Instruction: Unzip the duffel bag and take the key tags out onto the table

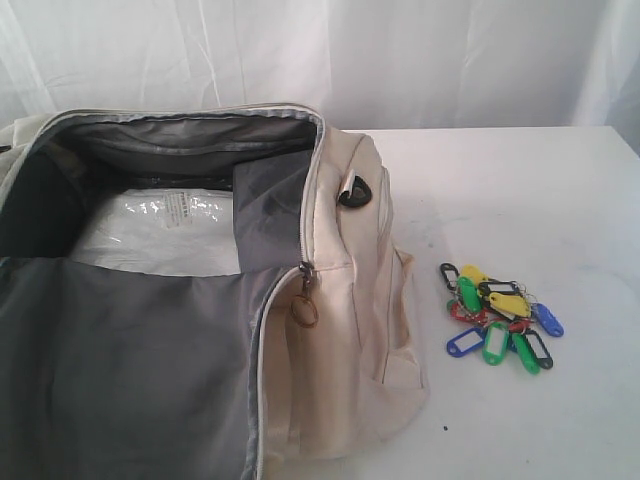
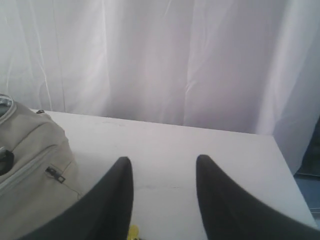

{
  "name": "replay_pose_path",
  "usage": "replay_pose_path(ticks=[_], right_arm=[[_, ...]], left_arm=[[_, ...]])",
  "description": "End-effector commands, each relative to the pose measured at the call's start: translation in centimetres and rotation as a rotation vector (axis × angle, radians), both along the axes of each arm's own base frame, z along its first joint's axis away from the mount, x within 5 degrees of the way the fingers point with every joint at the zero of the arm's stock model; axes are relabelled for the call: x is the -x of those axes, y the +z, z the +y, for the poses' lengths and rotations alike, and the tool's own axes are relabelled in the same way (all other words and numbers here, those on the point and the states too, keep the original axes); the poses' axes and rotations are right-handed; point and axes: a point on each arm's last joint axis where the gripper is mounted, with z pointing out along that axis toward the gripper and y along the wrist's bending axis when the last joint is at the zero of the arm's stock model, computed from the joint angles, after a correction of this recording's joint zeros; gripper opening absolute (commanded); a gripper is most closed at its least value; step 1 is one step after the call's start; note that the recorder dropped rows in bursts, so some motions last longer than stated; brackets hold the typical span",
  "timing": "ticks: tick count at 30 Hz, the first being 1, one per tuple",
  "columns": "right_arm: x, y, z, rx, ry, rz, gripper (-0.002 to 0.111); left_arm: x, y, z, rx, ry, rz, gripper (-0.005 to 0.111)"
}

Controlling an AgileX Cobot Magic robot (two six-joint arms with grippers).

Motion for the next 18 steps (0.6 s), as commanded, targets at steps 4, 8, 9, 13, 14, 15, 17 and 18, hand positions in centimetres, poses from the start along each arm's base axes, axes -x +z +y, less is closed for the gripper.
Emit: replay_pose_path(ticks=[4, 8, 9, 13, 14, 15, 17, 18], right_arm=[[3.2, -1.1, -1.6, -0.070, -0.120, -0.034, 0.039], [4.5, -2.7, -1.7, -0.077, -0.127, -0.034, 0.039], [4.7, -3.0, -1.6, -0.084, -0.122, -0.032, 0.039], [5.1, -3.6, -1.5, -0.134, -0.112, -0.034, 0.039], [5.1, -3.6, -1.5, -0.144, -0.109, -0.030, 0.039], [5.1, -3.6, -1.4, -0.163, -0.107, -0.030, 0.039], [5.1, -3.6, -1.4, -0.171, -0.106, -0.029, 0.039], [5.1, -3.8, -1.4, -0.171, -0.106, -0.024, 0.039]], left_arm=[[0.0, -0.1, -0.1, 0.012, -0.006, -0.004, 0.034], [0.0, -0.1, -0.1, 0.012, -0.006, -0.004, 0.034], [0.0, -0.1, -0.1, 0.012, -0.006, -0.004, 0.034], [0.0, -0.1, -0.1, 0.012, -0.006, -0.004, 0.034], [0.0, -0.1, -0.1, 0.012, -0.006, -0.004, 0.034], [0.0, -0.1, -0.1, 0.012, -0.006, -0.004, 0.034], [0.0, -0.1, -0.1, 0.012, -0.006, -0.004, 0.034], [0.0, -0.1, -0.1, 0.012, -0.006, -0.004, 0.034]])
